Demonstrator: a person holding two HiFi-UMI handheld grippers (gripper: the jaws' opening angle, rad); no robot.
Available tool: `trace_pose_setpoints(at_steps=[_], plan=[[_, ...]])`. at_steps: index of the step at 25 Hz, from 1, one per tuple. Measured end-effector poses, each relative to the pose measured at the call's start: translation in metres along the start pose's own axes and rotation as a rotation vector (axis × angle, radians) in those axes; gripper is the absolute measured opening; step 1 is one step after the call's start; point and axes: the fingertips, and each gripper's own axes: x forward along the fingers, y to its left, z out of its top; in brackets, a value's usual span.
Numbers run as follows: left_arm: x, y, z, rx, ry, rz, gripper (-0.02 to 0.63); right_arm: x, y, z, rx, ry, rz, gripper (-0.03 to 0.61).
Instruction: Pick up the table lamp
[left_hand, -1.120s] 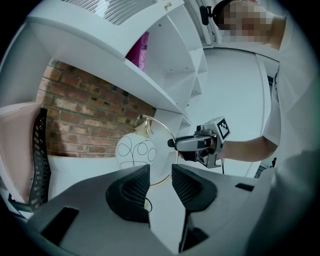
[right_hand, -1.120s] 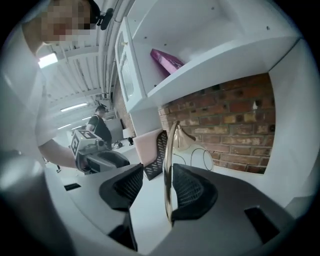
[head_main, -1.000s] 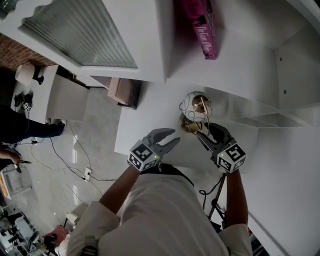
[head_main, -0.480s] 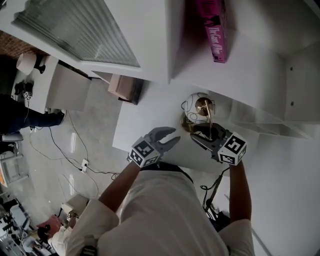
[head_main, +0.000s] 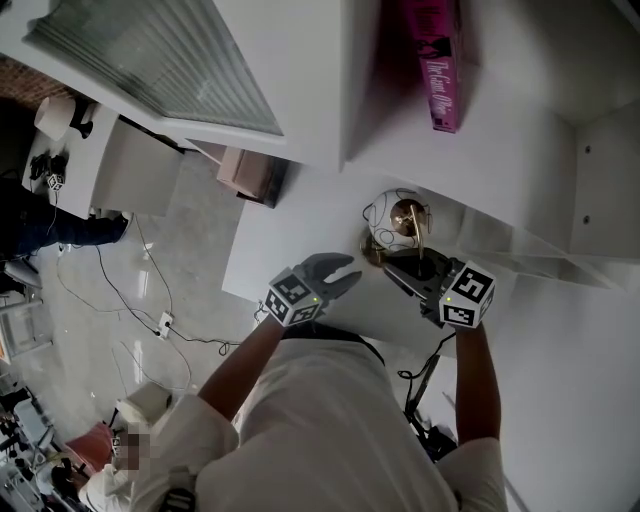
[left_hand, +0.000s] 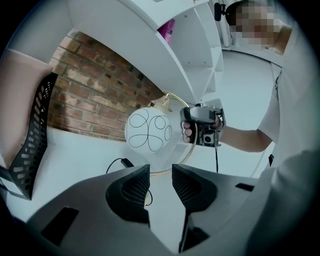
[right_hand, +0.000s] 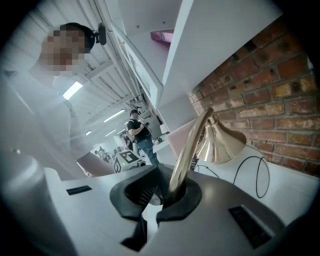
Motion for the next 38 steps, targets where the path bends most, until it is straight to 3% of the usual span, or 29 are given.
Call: trace_pose_setpoints(at_steps=[12,20,27,32,38], plan=[[-0.011,0.013,-0.025,-0.069,0.001,0.035,0.156,0.018,0.002,0.018,0.02,-0.06,-0.023,0.011],[-0.011,0.029,-0.064,-0.215,-0.003,0.046,0.165,0.028,-0.002,0.024,0.002,-0.065,-0.079,0.011],[-0.008,0.048,-0.101,-0.466,-0.058,0.047,0.176,0.031,0.014,0.029,0.007,-0.097,-0.075,0.011],[0.001,0.061,-0.136,-0.724,-0.109,0.018,0.3,0.034,0.034,0.036,-0.002,-0.116,-0.069,0.011],[0.018,0.055,-0.185,-0.859,-0.075,-0.014,0.379,0.036,0.063,0.048,-0.021,-0.141,-0.072,0.011]])
